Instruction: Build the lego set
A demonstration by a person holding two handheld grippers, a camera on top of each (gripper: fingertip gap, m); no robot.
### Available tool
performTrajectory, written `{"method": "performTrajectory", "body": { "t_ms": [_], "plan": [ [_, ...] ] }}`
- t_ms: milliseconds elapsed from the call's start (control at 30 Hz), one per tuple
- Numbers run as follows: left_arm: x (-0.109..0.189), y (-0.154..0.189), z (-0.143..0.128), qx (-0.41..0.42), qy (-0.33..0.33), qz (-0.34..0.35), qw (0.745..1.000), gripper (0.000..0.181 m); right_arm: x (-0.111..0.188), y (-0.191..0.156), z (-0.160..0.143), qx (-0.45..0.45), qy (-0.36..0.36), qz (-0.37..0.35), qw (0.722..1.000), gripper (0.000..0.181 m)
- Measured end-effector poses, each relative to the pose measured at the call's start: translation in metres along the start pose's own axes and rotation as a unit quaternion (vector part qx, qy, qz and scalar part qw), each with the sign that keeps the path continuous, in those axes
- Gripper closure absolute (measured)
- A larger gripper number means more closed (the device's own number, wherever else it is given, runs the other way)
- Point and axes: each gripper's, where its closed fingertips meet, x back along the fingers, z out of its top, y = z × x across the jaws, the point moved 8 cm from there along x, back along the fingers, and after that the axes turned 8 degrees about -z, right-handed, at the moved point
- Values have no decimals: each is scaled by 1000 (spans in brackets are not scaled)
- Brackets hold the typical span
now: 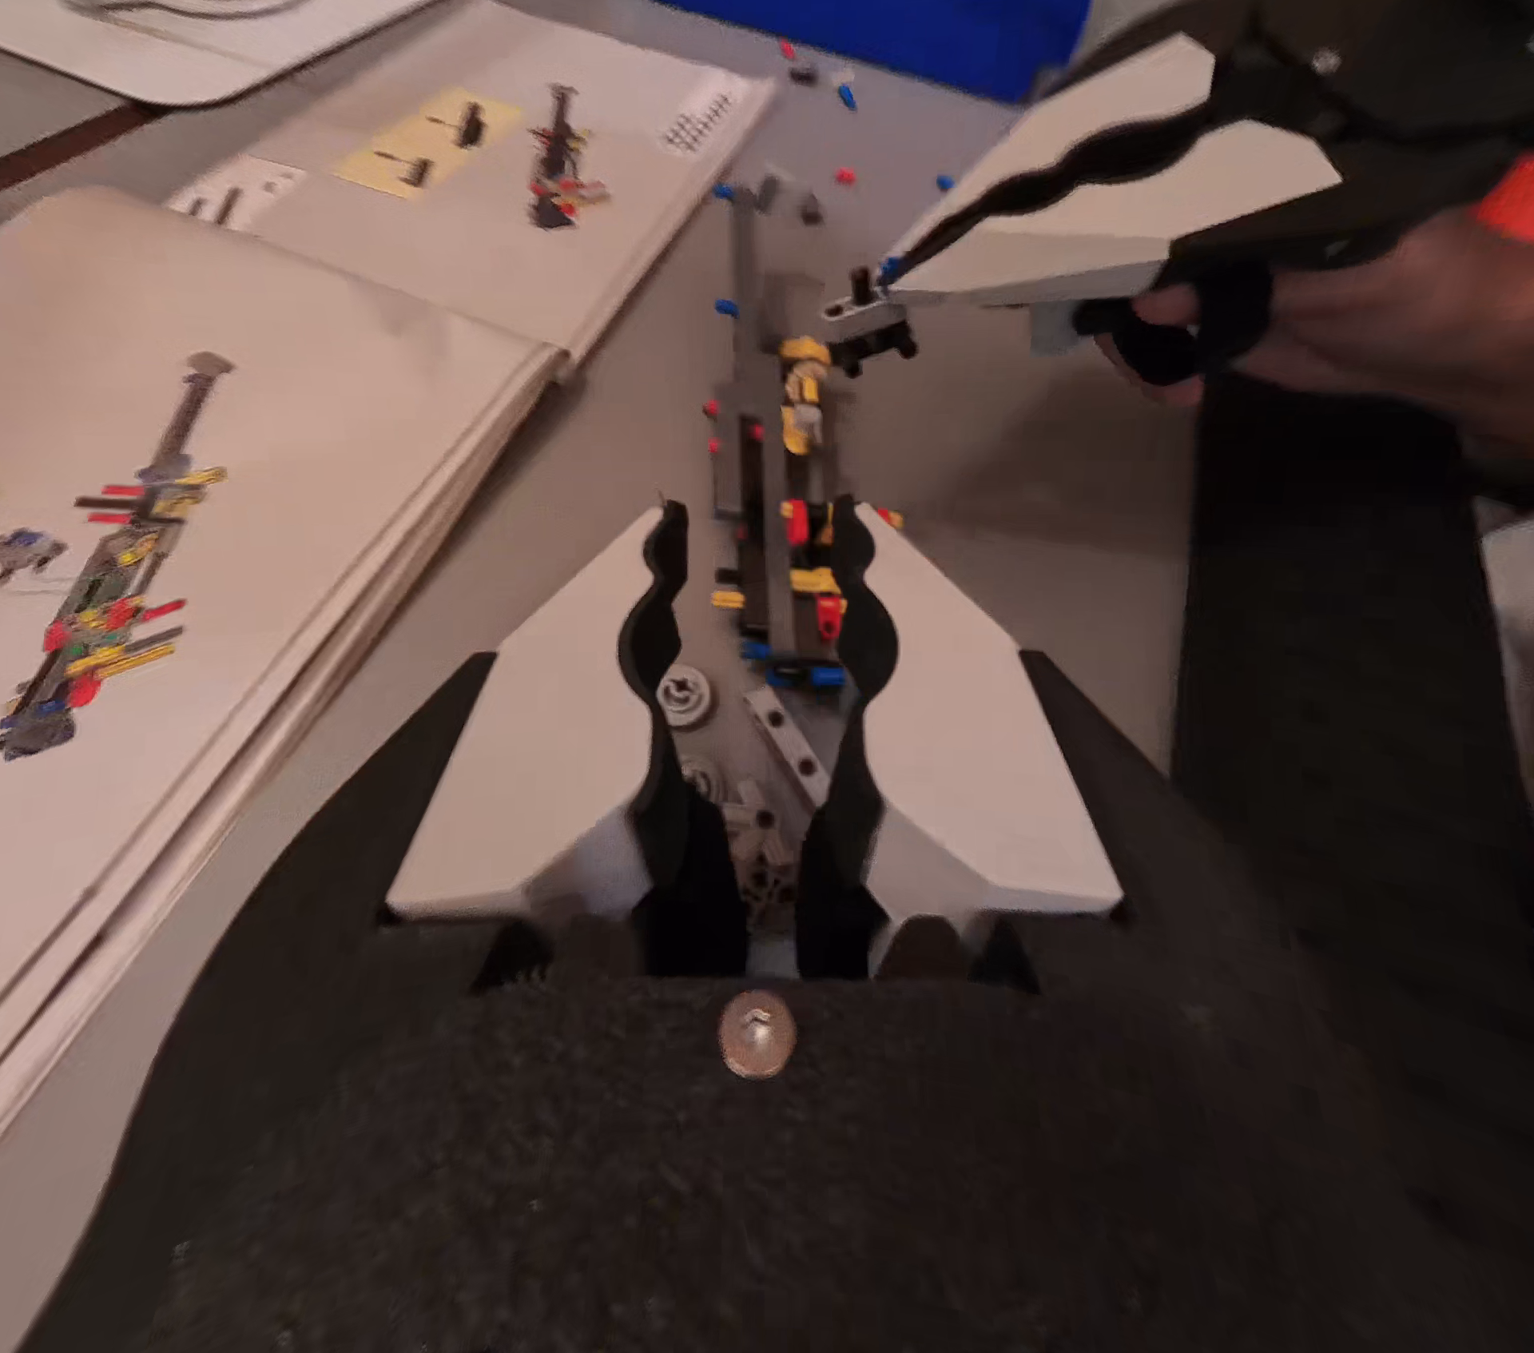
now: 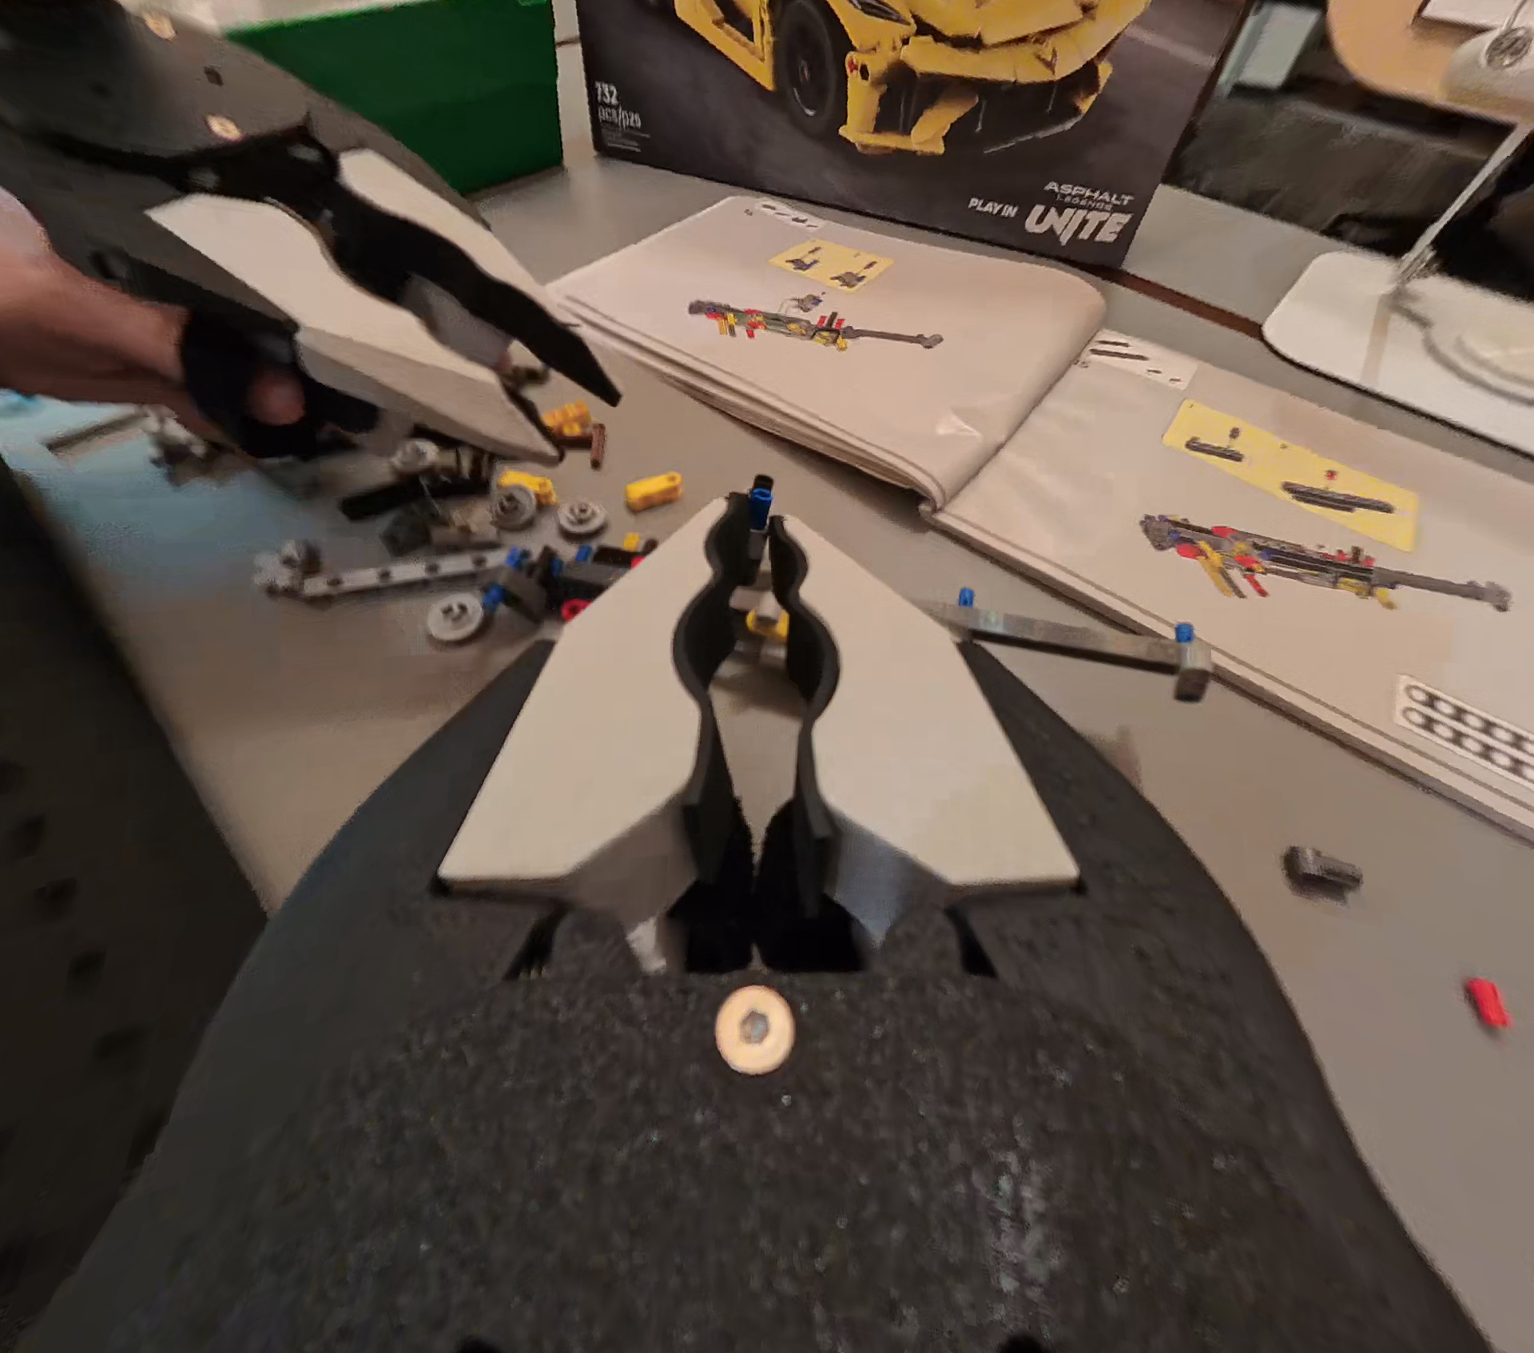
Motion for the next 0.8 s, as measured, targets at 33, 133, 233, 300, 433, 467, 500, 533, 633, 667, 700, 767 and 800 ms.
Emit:
{"method": "performTrajectory", "body": {
  "t_ms": [33, 133, 233, 300, 433, 467, 500, 533, 633, 667, 700, 767, 800],
  "plan": [
    [-5, 6, -2, -19, -19, 4, 1000, 145, 1, -4, -6, 20, -1, -7, 1000, 178],
    [-19, 20, -6, -69, -72, 25, 995, 139, 0, -13, -14, 73, -1, -29, 997, 178],
    [-31, 24, -8, -85, -100, 46, 990, 142, -4, -18, -12, 90, 9, -30, 995, 178],
    [-37, 24, -9, -79, -115, 39, 990, 143, -11, -20, -17, 78, -23, -17, 997, 178],
    [-44, 24, -11, -79, -139, 38, 986, 141, -18, -17, -22, 49, -48, -1, 998, 178],
    [-46, 24, -12, -79, -143, 36, 986, 141, -17, -17, -22, 45, -46, 0, 998, 178],
    [-47, 25, -12, -80, -147, 35, 985, 142, -17, -17, -22, 44, -45, 1, 998, 178],
    [-49, 25, -13, -82, -150, 35, 985, 145, -17, -18, -22, 48, -46, 2, 998, 178],
    [-52, 25, -17, -88, -156, 49, 983, 150, -19, -23, -24, 91, -53, -15, 994, 178],
    [-52, 25, -18, -84, -153, 50, 983, 150, -19, -25, -23, 117, -48, -26, 992, 178],
    [-52, 25, -18, -76, -150, 48, 985, 150, -19, -28, -23, 142, -42, -35, 988, 178],
    [-51, 24, -18, -55, -143, 41, 987, 150, -19, -32, -23, 175, -34, -46, 983, 178],
    [-50, 22, -18, -45, -138, 38, 989, 150, -19, -32, -23, 182, -32, -48, 982, 178]
  ]
}}
